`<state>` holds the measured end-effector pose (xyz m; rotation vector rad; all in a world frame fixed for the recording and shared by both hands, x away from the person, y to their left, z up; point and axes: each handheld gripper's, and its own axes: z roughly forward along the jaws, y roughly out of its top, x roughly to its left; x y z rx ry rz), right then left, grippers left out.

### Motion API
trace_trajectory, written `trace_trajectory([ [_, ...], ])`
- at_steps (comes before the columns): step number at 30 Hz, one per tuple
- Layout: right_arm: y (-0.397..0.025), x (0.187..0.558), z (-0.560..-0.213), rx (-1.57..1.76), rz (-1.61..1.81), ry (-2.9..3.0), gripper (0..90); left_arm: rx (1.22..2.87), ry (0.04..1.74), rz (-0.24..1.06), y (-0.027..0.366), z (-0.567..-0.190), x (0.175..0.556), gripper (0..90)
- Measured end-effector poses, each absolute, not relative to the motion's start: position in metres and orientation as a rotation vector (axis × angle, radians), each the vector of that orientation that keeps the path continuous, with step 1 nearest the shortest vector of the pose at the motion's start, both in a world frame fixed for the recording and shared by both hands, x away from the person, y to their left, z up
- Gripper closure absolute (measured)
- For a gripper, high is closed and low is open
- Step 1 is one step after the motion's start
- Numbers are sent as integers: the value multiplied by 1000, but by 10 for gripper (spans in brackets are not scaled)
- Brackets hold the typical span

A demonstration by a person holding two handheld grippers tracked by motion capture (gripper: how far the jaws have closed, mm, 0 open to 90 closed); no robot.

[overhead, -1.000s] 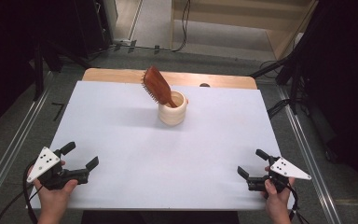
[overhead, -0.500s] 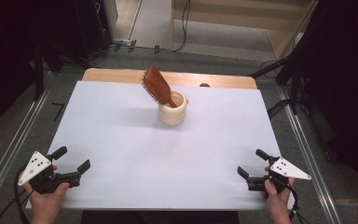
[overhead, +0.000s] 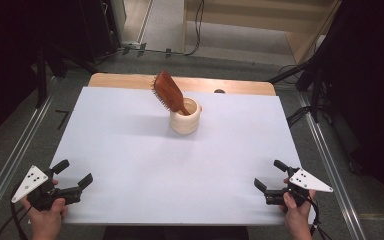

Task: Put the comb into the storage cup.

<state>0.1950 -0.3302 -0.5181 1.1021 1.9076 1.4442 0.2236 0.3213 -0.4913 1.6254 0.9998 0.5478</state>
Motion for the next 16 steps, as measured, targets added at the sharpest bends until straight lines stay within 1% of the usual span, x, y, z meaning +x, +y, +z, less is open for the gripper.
trace_trajectory([
  [16,-329,197,-518,1120,1436,1909,0,1618,986,542,322,-492,223,0],
])
